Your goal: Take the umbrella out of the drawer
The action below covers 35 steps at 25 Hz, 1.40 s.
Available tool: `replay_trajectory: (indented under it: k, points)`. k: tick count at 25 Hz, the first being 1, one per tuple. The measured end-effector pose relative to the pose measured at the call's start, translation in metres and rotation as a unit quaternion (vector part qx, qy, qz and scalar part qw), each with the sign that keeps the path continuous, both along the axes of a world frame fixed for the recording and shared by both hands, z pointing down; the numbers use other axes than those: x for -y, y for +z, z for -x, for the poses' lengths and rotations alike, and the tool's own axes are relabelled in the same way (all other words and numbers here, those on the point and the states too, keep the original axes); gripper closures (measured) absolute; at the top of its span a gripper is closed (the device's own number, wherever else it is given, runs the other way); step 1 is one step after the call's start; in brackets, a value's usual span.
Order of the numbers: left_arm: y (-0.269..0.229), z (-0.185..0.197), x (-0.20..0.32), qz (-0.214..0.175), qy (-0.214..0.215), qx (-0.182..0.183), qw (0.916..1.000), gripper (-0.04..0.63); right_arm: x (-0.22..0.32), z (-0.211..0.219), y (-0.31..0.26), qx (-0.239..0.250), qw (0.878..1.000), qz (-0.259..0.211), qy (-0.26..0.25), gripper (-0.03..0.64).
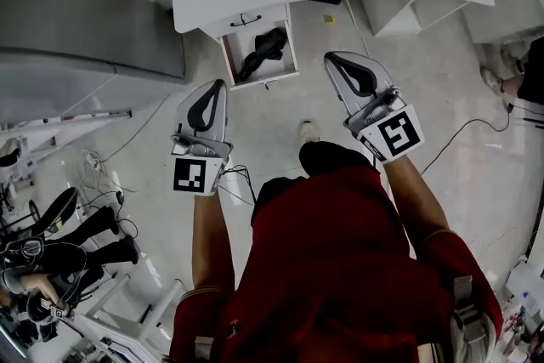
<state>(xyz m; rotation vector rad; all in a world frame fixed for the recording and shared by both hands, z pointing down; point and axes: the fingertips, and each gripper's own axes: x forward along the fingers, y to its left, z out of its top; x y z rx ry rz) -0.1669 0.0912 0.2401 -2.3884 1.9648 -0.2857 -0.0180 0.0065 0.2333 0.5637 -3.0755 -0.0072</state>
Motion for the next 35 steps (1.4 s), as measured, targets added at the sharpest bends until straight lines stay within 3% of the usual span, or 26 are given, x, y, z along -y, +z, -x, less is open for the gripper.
replay_trajectory:
  k: [5,10,17,24,35]
  points:
    - [0.031,0.009,0.042,0.023,0.006,0.0,0.9997,0.588,0.036,0.012,0.018,-0.002,1.0,0.014,0.004,0.603]
    - [0.057,0.026,0.078,0.054,0.015,0.0,0.9984,0.588,0.056,0.028,0.038,-0.033,0.999,0.035,0.005,0.603]
    - [0.129,0.027,0.114,0.093,0.049,0.01,0.9944,0.588,0.073,0.033,0.078,-0.026,0.998,0.049,0.029,0.603]
    - [0.205,0.04,0.144,0.146,0.082,0.032,0.9855,0.588,0.09,0.042,0.122,-0.041,0.994,0.079,0.071,0.603]
    - [0.35,0.057,0.192,0.224,0.099,0.057,0.9679,0.583,0.119,0.04,0.221,-0.062,0.987,0.106,0.104,0.603]
